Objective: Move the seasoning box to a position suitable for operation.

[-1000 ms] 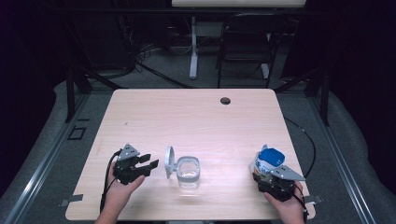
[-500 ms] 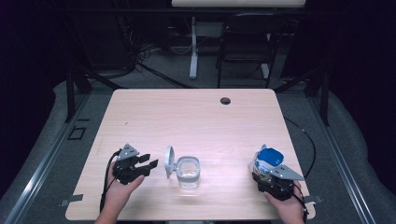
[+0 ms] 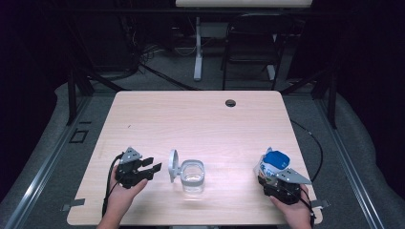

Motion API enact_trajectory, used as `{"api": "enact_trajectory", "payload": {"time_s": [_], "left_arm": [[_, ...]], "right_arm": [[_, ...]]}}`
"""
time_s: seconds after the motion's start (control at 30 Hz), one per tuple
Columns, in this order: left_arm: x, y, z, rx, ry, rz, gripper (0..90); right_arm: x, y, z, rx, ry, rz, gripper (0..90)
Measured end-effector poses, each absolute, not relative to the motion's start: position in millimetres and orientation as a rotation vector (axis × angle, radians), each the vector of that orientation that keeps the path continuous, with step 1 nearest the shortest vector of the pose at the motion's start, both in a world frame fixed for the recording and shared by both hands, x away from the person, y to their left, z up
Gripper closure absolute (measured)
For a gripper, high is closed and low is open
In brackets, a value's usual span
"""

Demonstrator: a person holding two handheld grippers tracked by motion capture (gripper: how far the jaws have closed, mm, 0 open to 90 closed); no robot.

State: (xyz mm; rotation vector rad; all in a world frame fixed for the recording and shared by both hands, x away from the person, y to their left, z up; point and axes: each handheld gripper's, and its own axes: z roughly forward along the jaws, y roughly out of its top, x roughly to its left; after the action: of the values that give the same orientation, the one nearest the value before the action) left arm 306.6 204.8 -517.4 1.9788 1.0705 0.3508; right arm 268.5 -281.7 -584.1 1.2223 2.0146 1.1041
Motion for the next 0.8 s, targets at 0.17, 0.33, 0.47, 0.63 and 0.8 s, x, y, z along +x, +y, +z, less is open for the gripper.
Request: {"api": "enact_trajectory", "payload": {"time_s": [0.17, 0.33, 0.47, 0.63, 0.8], "left_arm": [[307.0, 206.1, -517.4, 1.980, 1.070, 0.357, 55.7], [307.0, 206.4, -517.3, 1.981, 1.070, 0.357, 55.7], [307.3, 206.7, -517.9, 1.979, 1.074, 0.359, 55.7], [307.4, 206.8, -518.1, 1.981, 1.074, 0.354, 55.7], [307.3, 207.1, -517.9, 1.980, 1.077, 0.352, 55.6]], "right_arm": [[268.3, -280.3, -584.5, 1.204, 2.018, 1.113, 40.1], [268.3, -279.6, -584.4, 1.200, 2.022, 1.118, 40.2], [268.4, -278.0, -584.4, 1.198, 2.023, 1.125, 40.3], [267.9, -275.0, -582.0, 1.170, 2.032, 1.130, 40.3], [267.1, -270.6, -573.0, 1.149, 2.025, 1.144, 40.3]]}}
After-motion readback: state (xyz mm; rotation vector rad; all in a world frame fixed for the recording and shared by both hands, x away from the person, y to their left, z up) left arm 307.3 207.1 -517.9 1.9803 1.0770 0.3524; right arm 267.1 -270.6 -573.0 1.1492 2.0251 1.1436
